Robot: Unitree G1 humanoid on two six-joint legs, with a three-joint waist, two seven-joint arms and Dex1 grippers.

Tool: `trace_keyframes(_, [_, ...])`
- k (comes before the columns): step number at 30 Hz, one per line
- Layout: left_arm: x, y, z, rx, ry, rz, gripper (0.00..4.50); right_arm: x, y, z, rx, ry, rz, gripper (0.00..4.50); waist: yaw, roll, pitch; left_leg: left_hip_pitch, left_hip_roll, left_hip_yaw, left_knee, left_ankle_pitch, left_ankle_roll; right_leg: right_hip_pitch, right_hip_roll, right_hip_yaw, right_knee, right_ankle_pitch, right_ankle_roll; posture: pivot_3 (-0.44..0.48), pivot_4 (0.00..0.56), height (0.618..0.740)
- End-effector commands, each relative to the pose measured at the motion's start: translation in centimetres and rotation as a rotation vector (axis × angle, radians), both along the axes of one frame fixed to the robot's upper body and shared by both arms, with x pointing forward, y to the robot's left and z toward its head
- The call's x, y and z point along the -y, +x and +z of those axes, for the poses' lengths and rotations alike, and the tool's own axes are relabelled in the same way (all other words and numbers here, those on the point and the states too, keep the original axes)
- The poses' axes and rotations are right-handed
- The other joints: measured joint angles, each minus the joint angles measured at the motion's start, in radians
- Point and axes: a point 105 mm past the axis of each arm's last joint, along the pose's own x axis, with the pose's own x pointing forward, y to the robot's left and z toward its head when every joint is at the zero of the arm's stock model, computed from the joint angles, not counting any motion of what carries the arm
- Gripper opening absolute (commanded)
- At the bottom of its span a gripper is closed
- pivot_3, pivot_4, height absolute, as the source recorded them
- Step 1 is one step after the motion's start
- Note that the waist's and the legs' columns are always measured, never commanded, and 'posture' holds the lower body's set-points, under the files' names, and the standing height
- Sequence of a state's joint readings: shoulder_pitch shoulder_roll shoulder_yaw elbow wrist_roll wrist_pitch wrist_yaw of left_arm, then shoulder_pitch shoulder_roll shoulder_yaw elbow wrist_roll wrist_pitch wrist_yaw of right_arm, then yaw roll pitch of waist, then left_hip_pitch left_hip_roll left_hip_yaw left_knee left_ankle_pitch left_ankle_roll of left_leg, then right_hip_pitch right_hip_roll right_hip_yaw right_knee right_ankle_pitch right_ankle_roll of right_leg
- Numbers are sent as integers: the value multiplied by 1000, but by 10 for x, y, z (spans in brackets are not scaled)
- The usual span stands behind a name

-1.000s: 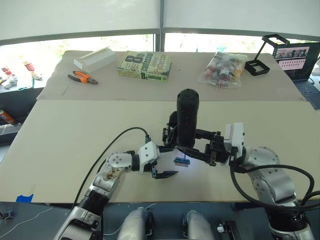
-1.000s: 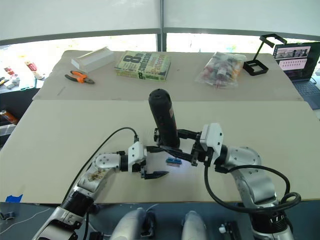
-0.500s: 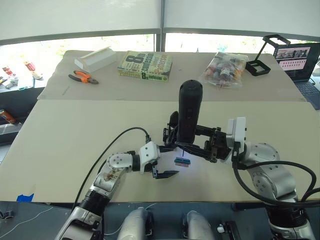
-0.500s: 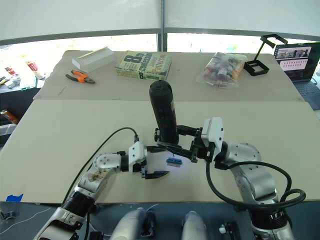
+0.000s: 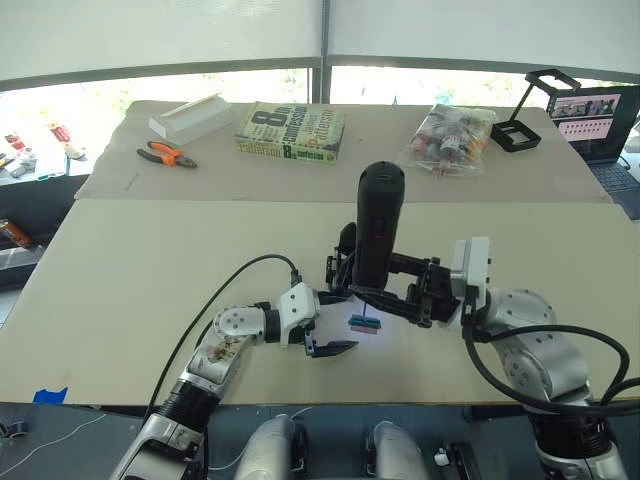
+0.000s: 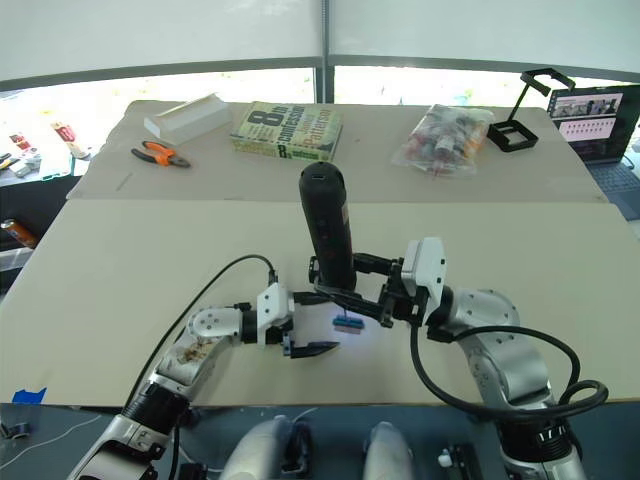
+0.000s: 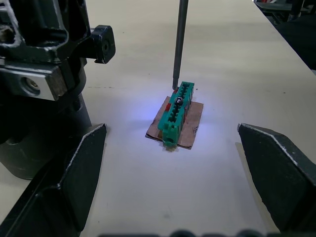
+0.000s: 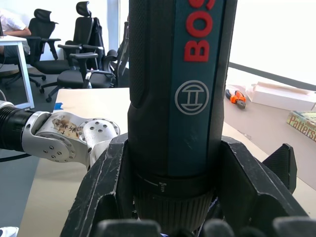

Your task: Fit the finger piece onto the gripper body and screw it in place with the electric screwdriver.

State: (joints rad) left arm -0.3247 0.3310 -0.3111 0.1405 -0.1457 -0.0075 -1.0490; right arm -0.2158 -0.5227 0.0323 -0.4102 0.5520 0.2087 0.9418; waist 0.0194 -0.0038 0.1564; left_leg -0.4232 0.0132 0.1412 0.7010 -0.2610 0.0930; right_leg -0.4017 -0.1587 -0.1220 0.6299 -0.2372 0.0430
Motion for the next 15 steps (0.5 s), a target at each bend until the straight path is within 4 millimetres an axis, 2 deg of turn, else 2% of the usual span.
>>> trace_keyframes(1, [5,-6,-7,-26,13,-20,4479,-4,-11,13,69,16,32,1907,0,0,0,0,0,0,0,0,0,0,0,0,0,0,0,0,150,740])
trace_keyframes(15, [4,-6,-7,-28,16,-18,4479,-2,-9,9,70,10,25,1907,0,0,0,0,0,0,0,0,0,0,0,0,0,0,0,0,150,740])
